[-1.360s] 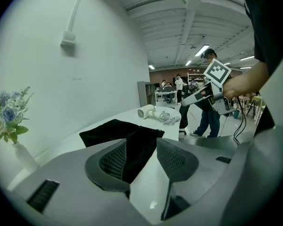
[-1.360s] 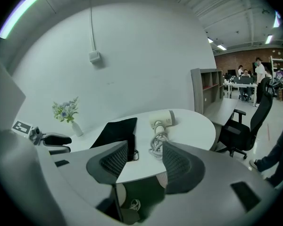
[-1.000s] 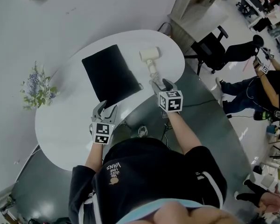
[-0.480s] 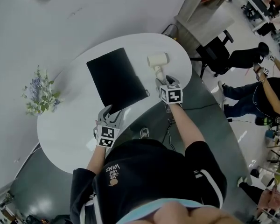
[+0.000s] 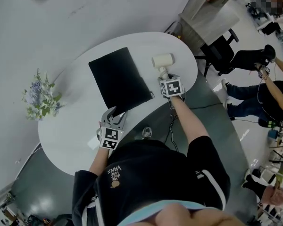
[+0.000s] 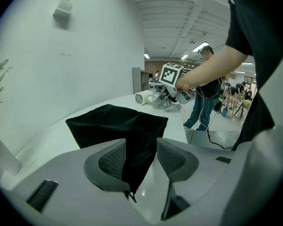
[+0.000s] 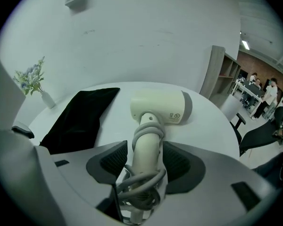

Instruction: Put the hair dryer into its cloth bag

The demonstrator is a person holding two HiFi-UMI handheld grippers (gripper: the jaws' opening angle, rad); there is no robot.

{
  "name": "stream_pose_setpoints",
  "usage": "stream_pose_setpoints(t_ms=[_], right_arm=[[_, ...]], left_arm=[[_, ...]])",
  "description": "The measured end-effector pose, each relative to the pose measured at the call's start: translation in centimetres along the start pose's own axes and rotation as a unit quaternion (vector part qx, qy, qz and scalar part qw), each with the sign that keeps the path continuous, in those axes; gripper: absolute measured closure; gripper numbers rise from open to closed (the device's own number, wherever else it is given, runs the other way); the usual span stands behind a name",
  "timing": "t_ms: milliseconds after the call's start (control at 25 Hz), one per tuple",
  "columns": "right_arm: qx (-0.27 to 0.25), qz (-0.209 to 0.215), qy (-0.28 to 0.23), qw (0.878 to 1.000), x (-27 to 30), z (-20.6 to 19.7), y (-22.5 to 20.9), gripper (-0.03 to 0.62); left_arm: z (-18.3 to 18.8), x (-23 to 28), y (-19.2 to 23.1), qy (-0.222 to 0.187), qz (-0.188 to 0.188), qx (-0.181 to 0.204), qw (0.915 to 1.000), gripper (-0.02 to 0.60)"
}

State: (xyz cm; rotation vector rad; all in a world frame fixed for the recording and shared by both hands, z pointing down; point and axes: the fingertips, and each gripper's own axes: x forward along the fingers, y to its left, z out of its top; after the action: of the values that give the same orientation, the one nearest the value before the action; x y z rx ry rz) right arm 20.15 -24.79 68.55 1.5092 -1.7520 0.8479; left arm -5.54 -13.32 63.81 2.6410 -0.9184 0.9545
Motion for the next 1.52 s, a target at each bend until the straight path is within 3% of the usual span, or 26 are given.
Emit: stream_pose_setpoints(t_ms=[360, 640, 840, 1000, 1200, 1520], right_arm=[[0.007, -0.004, 0.019, 1.000, 1.4, -0.2, -0.1, 0.381], [0.020, -0.007, 0.030, 0.999, 1.4, -0.3, -0.5, 0.382], [0.009, 0.003, 0.035, 0.999, 1.0, -0.5, -0.5, 0.385], [0.020, 0.018, 0.028, 0.999, 0.5, -0.8, -0.3, 0.387], [0.052, 0.043, 0.012, 0.998, -0.4, -1.3, 0.4, 0.387], [0.069, 0.078, -0.027, 0.994, -3.6, -2.0, 2.0, 0.387]], left_arm=[[-0.8, 0.3, 0.7, 0.010, 0.001, 0.001, 0.9999, 0.376], [-1.7, 0.7, 0.6, 0.032, -0.007, 0.024, 0.9992, 0.376], [-3.0, 1.2, 0.0, 0.068, -0.026, 0.098, 0.9925, 0.362], [-4.0, 2.0, -0.3, 0.097, -0.038, 0.168, 0.9803, 0.357], [-5.2, 2.8, -0.2, 0.127, -0.047, 0.228, 0.9642, 0.359], [-5.1, 3.1, -0.4, 0.129, -0.051, 0.213, 0.9671, 0.511]])
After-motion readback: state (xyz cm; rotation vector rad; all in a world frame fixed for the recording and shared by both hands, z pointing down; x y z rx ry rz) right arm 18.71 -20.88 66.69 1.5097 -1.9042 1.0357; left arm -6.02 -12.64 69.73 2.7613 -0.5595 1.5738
